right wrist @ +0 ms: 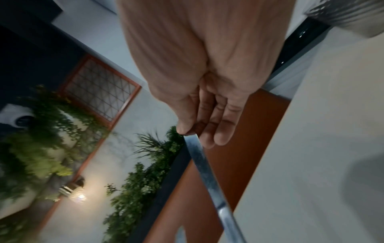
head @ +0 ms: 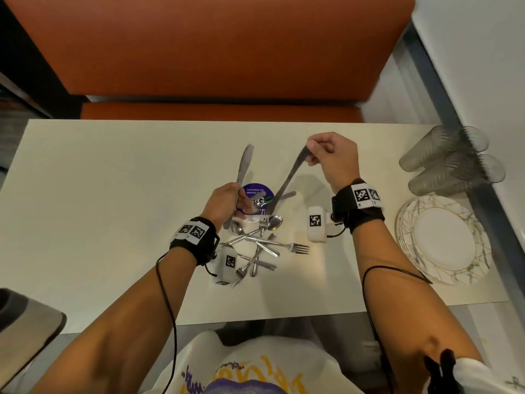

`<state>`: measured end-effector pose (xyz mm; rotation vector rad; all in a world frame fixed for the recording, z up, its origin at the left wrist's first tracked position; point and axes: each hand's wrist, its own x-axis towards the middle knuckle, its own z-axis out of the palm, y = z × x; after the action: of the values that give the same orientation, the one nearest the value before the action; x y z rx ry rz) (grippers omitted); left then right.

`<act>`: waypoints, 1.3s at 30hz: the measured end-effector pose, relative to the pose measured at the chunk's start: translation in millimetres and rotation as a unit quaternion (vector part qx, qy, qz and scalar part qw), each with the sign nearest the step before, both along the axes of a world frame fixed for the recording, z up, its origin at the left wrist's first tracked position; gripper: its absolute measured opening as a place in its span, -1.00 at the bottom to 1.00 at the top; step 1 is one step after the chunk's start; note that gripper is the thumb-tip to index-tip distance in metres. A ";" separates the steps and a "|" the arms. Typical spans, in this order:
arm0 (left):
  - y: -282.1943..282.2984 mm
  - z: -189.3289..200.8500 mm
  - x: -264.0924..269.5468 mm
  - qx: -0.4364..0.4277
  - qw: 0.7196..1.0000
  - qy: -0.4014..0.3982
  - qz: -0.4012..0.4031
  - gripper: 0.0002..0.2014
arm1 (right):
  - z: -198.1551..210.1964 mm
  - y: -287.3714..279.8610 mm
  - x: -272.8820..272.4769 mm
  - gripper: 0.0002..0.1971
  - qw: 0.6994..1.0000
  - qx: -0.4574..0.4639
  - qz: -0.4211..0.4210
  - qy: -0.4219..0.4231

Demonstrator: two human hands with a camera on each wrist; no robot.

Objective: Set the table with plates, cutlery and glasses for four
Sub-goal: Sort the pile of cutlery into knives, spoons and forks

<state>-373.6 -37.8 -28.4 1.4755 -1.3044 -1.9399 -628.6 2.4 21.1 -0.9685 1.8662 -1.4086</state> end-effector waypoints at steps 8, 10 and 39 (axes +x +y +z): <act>11.5 19.2 -10.6 0.042 0.996 0.060 -0.044 -0.68 | -0.2 -13.2 58.3 -0.89 0.999 0.018 0.048 -0.009; 15.9 21.5 -11.9 0.038 0.996 0.062 -0.057 -0.69 | -3.9 -12.2 66.2 -0.90 0.999 0.027 0.038 -0.002; 18.6 15.6 -12.9 0.096 0.990 0.086 -0.052 -0.61 | -19.1 -11.9 71.0 -0.70 0.999 0.031 -0.008 0.002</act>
<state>-386.4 -19.2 -12.8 1.3103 -1.1672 -2.2615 -557.6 -9.5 1.9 -0.9277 1.9132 -1.3512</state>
